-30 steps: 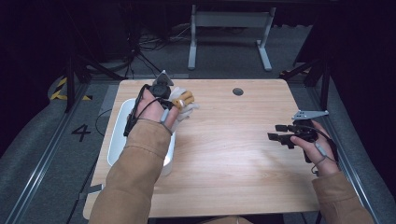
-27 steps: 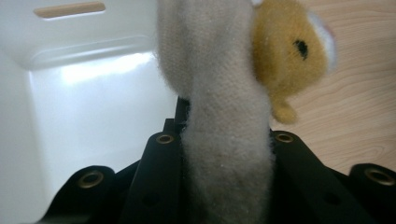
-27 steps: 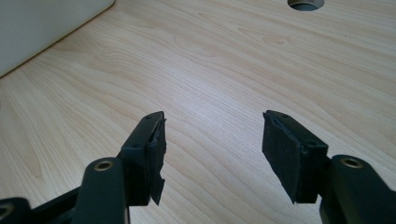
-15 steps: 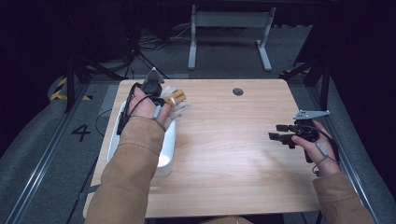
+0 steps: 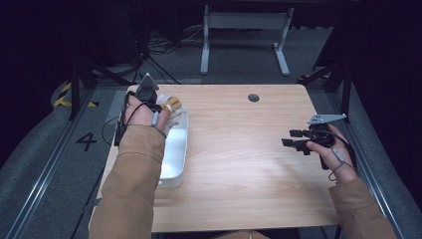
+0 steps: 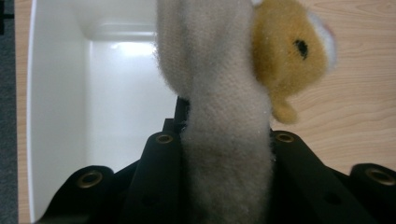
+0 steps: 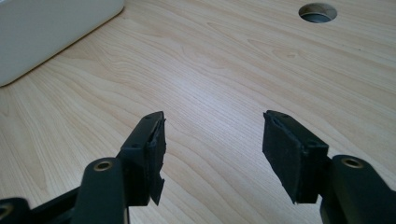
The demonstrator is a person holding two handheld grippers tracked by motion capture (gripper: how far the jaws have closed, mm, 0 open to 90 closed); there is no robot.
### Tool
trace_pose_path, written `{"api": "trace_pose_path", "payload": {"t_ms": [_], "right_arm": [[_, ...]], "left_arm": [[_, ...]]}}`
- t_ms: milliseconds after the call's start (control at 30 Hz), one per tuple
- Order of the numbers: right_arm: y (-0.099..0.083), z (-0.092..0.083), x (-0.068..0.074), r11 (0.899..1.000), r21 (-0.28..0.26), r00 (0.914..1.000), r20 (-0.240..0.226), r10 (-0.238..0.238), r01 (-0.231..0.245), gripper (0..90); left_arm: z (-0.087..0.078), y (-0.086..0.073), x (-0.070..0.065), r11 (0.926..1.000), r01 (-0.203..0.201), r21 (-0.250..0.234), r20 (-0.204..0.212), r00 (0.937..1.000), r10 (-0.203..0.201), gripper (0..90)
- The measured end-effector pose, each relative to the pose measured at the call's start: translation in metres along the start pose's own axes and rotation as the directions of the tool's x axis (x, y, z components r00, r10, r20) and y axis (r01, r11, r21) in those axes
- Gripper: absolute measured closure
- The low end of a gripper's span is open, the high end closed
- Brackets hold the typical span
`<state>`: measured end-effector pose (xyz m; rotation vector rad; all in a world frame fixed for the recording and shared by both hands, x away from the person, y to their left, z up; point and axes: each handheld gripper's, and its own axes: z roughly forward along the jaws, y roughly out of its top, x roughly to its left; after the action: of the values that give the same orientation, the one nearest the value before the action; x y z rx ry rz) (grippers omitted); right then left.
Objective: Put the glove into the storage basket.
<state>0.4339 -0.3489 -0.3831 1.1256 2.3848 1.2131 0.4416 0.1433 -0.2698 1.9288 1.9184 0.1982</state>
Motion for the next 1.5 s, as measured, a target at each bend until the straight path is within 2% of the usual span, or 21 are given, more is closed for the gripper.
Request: {"api": "trace_pose_path", "payload": {"t_ms": [267,367,467,667,767,1000,1067,1233,1400,1500], "right_arm": [[0.000,0.001,-0.001,1.000,0.001,1.0000,0.004,0.000,0.000,40.0],[-0.001,0.000,-0.001,1.000,0.003,1.0000,0.006,-0.001,0.001,40.0],[-0.002,-0.003,-0.002,1.000,-0.001,0.9999,0.011,0.004,-0.004,40.0],[-0.004,-0.004,-0.002,1.000,0.005,0.9999,0.015,0.003,-0.004,40.0],[-0.005,-0.004,-0.002,1.000,0.005,0.9998,0.017,0.006,-0.006,40.0],[-0.006,-0.005,-0.003,1.000,0.004,0.9998,0.018,0.010,-0.010,39.8],[-0.006,-0.005,-0.003,1.000,0.005,0.9998,0.018,0.010,-0.010,39.9],[-0.007,-0.004,-0.003,1.000,0.008,0.9998,0.013,0.012,-0.012,39.8],[-0.007,-0.004,-0.003,1.000,0.009,0.9998,0.015,0.013,-0.013,39.8],[-0.007,-0.003,-0.003,1.000,0.009,0.9999,0.013,0.007,-0.007,39.8]], "left_arm": [[0.017,0.002,0.011,0.9985,0.050,0.020,-0.013,0.9987,-0.050,74.8],[0.021,0.002,0.014,0.9984,0.053,0.018,-0.013,0.9985,-0.053,74.7],[0.032,-0.003,0.021,0.9973,0.071,0.019,-0.007,0.9975,-0.070,74.6],[0.048,-0.010,0.028,0.9967,0.076,0.028,0.010,0.9970,-0.076,74.5],[0.054,-0.011,0.030,0.9965,0.076,0.035,0.007,0.9970,-0.077,74.5],[0.073,-0.016,0.037,0.9931,0.105,0.051,-0.005,0.9944,-0.105,74.5],[0.075,-0.017,0.039,0.9928,0.106,0.056,-0.004,0.9944,-0.106,74.5],[0.084,-0.020,0.045,0.9892,0.138,0.050,0.002,0.9904,-0.138,74.1],[0.092,-0.024,0.047,0.9884,0.139,0.060,-0.008,0.9903,-0.139,74.0],[0.095,-0.026,0.049,0.9872,0.151,0.051,-0.003,0.9885,-0.151,73.9]]}}
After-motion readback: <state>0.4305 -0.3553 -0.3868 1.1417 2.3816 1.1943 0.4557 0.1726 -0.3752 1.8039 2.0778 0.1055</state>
